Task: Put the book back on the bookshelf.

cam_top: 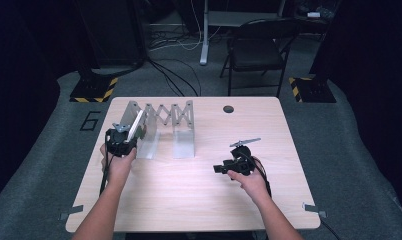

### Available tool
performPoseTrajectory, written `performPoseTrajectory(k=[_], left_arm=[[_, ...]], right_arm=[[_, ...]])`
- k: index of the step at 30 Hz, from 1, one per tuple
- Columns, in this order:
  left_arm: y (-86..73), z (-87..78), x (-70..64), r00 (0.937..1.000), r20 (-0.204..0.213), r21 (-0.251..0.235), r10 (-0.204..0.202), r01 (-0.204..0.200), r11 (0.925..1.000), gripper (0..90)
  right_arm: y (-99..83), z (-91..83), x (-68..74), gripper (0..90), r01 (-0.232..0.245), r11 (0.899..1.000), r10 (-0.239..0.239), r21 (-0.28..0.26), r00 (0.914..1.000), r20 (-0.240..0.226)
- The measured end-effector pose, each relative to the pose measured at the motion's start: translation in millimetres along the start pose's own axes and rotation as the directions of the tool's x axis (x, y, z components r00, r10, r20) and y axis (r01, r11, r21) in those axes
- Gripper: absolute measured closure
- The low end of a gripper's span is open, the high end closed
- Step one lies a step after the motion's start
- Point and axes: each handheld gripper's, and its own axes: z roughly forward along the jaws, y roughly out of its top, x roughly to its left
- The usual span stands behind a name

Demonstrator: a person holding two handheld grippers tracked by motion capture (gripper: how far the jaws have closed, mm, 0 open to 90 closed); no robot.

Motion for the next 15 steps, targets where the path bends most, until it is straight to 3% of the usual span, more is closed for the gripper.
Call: performPoseTrajectory(k=[9, 15], left_arm=[[1.4, -7.9, -0.9, 1.0, 0.007, -0.007, -0.003, 0.003, 1.0, 63.7], [0.5, -16.2, -4.4, 0.9995, 0.013, -0.002, 0.03, -0.03, 0.9996, 57.2]], right_arm=[[0.2, 0.4, 0.2, 43.2, 0.009, 1.0, -0.009, -0.005, 1.0, -0.003], [0.5, 0.4, 2.2, 43.2, 0.002, 1.0, -0.002, 0.002, 1.0, -0.006]])
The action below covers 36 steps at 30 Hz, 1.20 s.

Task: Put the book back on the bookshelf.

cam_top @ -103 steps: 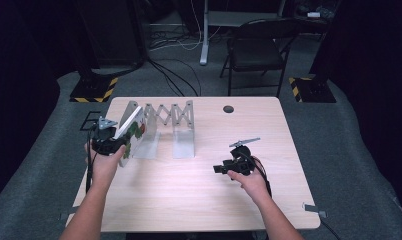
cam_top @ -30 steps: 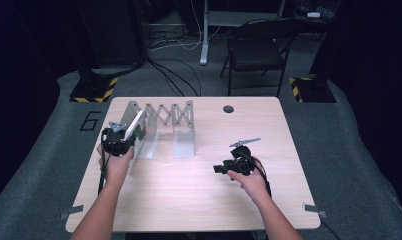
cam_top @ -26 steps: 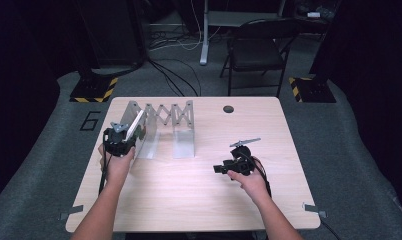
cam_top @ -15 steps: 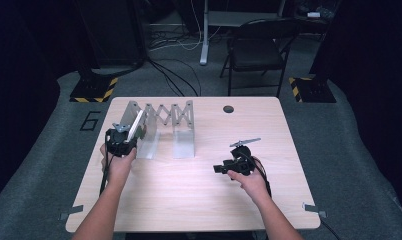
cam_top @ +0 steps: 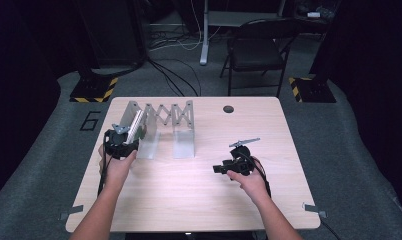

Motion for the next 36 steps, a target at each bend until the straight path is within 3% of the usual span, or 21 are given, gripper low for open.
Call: performPoseTrajectory(k=[9, 17, 19, 27, 32, 36], left_arm=[[-1.6, -9.5, 4.4, 0.9992, 0.038, 0.02, -0.012, 0.011, 0.9997, 57.6], [-13.3, -16.9, 10.2, 0.9974, 0.061, 0.011, -0.037, 0.037, 0.9993, 58.1], [-15.7, -21.7, 10.0, 0.9976, 0.065, 0.008, -0.026, 0.025, 0.9996, 57.8], [-21.6, -44.3, 5.1, 0.9956, 0.069, -0.047, -0.062, 0.066, 0.9968, 43.6], [-11.5, -67.5, -3.3, 0.9961, 0.088, -0.086, -0.012, 0.02, 0.9961, 41.4], [-7.4, -77.0, -6.5, 0.995, 0.1, -0.086, 0.009, 0.0, 0.9963, 41.5]], right_arm=[[0.2, 1.2, 1.8, 43.1, 0.003, 1.0, -0.003, 0.003, 1.0, -0.001], [-0.3, 1.8, 0.2, 42.9, 0.002, 1.0, -0.002, 0.001, 1.0, 0.001], [-0.2, 2.3, -0.4, 42.9, 0.009, 1.0, -0.009, -0.006, 1.0, 0.002], [-0.3, 1.7, -0.7, 42.8, 0.011, 1.0, -0.011, -0.006, 0.9999, 0.0], [-0.3, 0.6, -1.1, 42.7, 0.004, 1.0, -0.004, -0.01, 1.0, 0.003], [0.2, -0.6, -1.1, 42.7, 0.009, 1.0, -0.009, -0.014, 1.0, 0.001]])
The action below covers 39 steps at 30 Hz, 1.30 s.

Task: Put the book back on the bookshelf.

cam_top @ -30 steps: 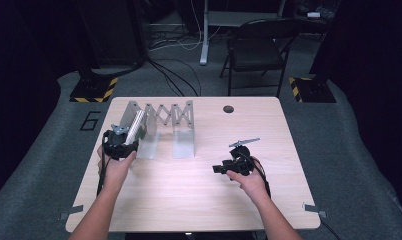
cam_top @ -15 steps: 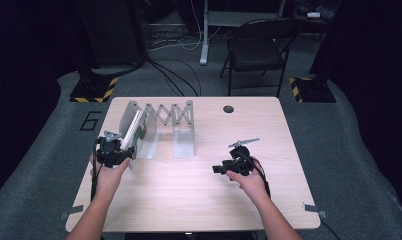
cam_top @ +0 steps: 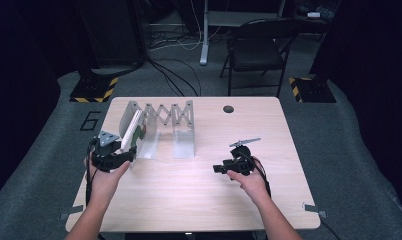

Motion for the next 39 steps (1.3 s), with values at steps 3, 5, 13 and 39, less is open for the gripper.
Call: performPoseTrajectory(k=[3, 5, 13, 39], left_arm=[[1.3, -3.6, -5.6, 0.9995, 0.03, 0.001, 0.007, -0.007, 1.0, 42.9], [0.5, -4.4, -10.6, 0.9985, 0.053, 0.007, 0.014, -0.014, 0.9999, 43.0], [-12.9, -4.4, -32.0, 0.9879, 0.154, 0.016, 0.02, -0.023, 0.9996, 43.2], [-57.9, 11.9, -56.1, 0.9572, 0.253, 0.001, 0.14, -0.144, 0.9895, 43.7]], right_arm=[[0.1, -0.2, -0.1, 42.7, 0.0, 1.0, 0.0, -0.001, 1.0, 0.001], [0.0, -0.2, 0.1, 42.6, 0.0, 1.0, 0.0, 0.0, 1.0, 0.0], [0.0, -0.6, -0.2, 42.5, -0.004, 1.0, 0.004, 0.003, 1.0, 0.003], [-0.1, 0.2, 2.1, 42.5, -0.005, 1.0, 0.005, 0.013, 1.0, 0.006]])
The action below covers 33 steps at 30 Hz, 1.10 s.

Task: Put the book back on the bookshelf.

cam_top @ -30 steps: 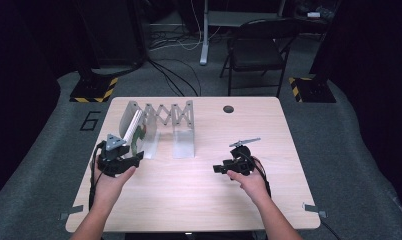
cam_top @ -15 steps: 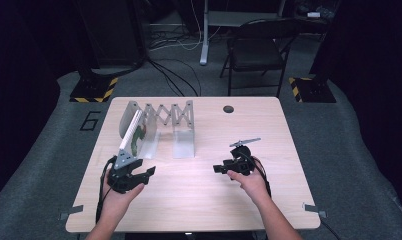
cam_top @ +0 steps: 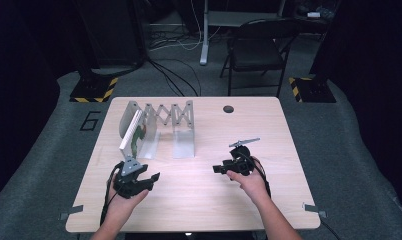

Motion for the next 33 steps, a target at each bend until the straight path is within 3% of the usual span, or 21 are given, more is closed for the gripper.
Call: performPoseTrajectory(k=[7, 13, 16, 17, 18, 19, 24, 29, 33], left_arm=[[-5.5, 10.9, 0.4, 0.9997, 0.012, 0.013, 0.023, -0.024, 0.9996, 44.0], [-16.7, 25.4, -5.9, 0.9961, 0.076, 0.068, 0.046, -0.051, 0.9964, 44.1], [-20.3, 29.9, -8.3, 0.9946, 0.088, 0.084, 0.054, -0.062, 0.9946, 44.0], [-23.9, 35.5, -11.5, 0.9908, 0.117, 0.109, 0.068, -0.081, 0.9908, 44.0], [-23.9, 35.5, -11.5, 0.9908, 0.117, 0.109, 0.068, -0.081, 0.9908, 44.0], [-26.2, 40.9, -14.9, 0.9863, 0.136, 0.117, 0.093, -0.109, 0.9871, 44.0], [-27.0, 44.6, -19.7, 0.9815, 0.162, 0.129, 0.102, -0.123, 0.9839, 43.9], [-28.8, 48.7, -21.7, 0.9783, 0.172, 0.142, 0.115, -0.14, 0.9799, 43.7], [-30.7, 52.8, -23.7, 0.9796, 0.169, 0.144, 0.109, -0.134, 0.9805, 43.2]], right_arm=[[0.0, 0.1, -0.6, 42.5, 0.009, 1.0, -0.009, -0.004, 1.0, 0.001], [0.0, -0.7, -2.0, 42.5, 0.008, 1.0, -0.008, -0.011, 1.0, 0.001], [-0.2, -0.8, -1.5, 42.5, 0.005, 1.0, -0.005, -0.005, 1.0, 0.001], [-0.7, -0.6, -1.9, 42.5, 0.004, 1.0, -0.004, -0.001, 1.0, 0.005], [-0.7, -0.6, -1.9, 42.5, 0.004, 1.0, -0.004, -0.001, 1.0, 0.005], [-1.0, -0.1, -1.9, 42.5, 0.001, 1.0, -0.001, 0.0, 1.0, 0.003], [-1.2, 0.0, -2.0, 42.5, 0.001, 1.0, -0.001, 0.001, 1.0, 0.005], [-2.1, 0.6, -3.2, 42.5, -0.003, 1.0, 0.003, 0.008, 1.0, 0.007], [-2.2, 1.9, -3.1, 42.5, 0.01, 1.0, -0.01, 0.007, 0.9999, 0.011]])
